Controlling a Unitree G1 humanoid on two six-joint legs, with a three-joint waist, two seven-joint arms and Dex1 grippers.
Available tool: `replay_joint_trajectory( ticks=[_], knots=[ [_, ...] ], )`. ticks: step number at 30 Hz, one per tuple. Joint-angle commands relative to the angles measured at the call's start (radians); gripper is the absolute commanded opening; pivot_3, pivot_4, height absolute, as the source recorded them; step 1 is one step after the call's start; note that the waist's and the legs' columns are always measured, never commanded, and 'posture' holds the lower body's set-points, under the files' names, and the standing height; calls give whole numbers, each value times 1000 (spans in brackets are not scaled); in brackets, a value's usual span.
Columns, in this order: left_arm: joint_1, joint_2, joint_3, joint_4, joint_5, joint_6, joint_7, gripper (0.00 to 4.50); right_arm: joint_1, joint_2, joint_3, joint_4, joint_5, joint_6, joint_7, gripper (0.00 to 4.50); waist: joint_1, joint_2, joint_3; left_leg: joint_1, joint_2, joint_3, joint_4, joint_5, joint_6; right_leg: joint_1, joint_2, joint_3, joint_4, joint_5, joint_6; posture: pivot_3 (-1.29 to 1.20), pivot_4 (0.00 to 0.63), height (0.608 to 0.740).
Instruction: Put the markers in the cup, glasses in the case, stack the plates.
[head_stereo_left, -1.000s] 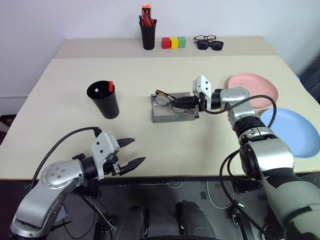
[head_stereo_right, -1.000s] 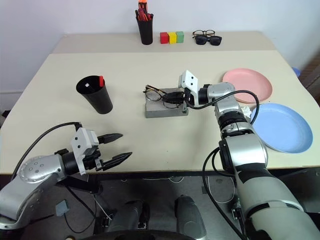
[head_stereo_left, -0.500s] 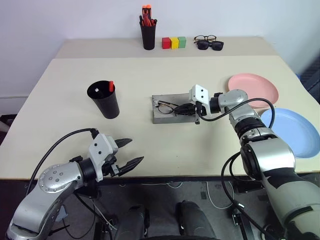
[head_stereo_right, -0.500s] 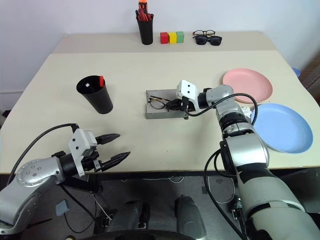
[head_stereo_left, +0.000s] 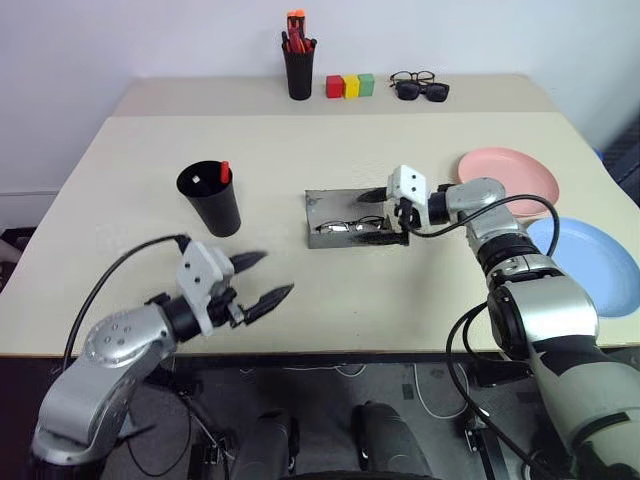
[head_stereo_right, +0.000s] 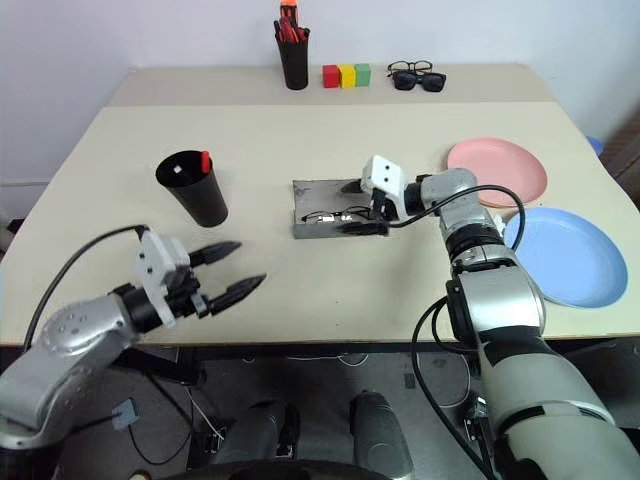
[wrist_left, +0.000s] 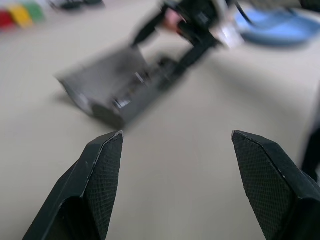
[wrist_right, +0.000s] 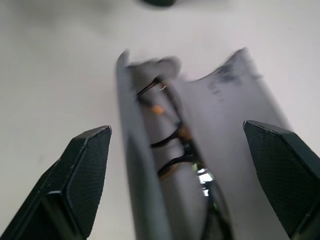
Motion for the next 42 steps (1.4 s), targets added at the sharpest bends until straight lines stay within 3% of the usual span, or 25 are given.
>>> replay_joint_trajectory(
  ticks=[1, 2, 7, 8, 17, 21, 26, 31, 42],
  knots=[
    [-122, -34, 36, 59, -61, 62, 61, 3004, -19, -85, -68, -124, 87, 90, 46, 4500, 2, 0, 0, 0, 0, 0, 0, 0, 0, 0, 0, 0, 0, 0, 0, 0, 150, 740],
    [-158, -36, 30, 75, -67, 79, 64, 2711, 0, -107, -78, -163, 105, 124, 61, 4500, 3, 0, 0, 0, 0, 0, 0, 0, 0, 0, 0, 0, 0, 0, 0, 0, 150, 740],
    [-387, -77, -57, 255, 8, 109, 104, 157, 266, -233, -139, -543, 194, 332, 31, 4500, 20, -1, 0, 0, 0, -1, -1, 0, 0, 0, 0, -1, -1, 0, 0, 0, 150, 740],
    [-434, -93, -73, 296, 21, 105, 109, 66, 334, -253, -157, -627, 212, 376, 9, 4500, 28, -1, 0, -1, 0, -1, -1, 0, 0, 0, 0, -1, -1, 0, 0, 0, 150, 740],
    [-879, -225, -284, 836, 282, -21, 71, 66, 884, -313, -356, -1240, 351, 669, -237, 4500, 37, -1, 0, -5, -1, 0, 2, 0, 0, -4, 1, -1, 1, 1, 1, 0, 150, 740],
    [-1111, -312, -356, 1198, 411, -98, 71, 66, 1061, -285, -435, -1442, 419, 745, -324, 4500, 31, -2, 0, -6, -1, 0, 2, 0, 0, -5, 2, -1, 1, 1, 2, 0, 150, 740],
    [-1279, -376, -414, 1541, 570, -257, 125, 66, 1180, -247, -487, -1590, 488, 757, -399, 4500, 25, -2, 1, -6, -2, 2, 1, 0, 0, -7, 3, 1, 1, 1, 3, 0, 150, 740],
    [-1372, -399, -418, 1772, 653, -329, 147, 66, 1242, -233, -519, -1639, 516, 699, -425, 4500, 30, -3, 1, -7, -2, 3, 1, 0, 0, -8, 4, 1, 2, 1, 3, 0, 150, 740],
    [-1413, -481, -427, 1935, 783, -407, 136, 66, 1280, -244, -483, -1634, 491, 582, -459, 4500, 53, -4, 2, -13, -3, 2, 3, 1, 1, -14, 4, 1, 4, 2, 3, 0, 150, 740]
  ],
)
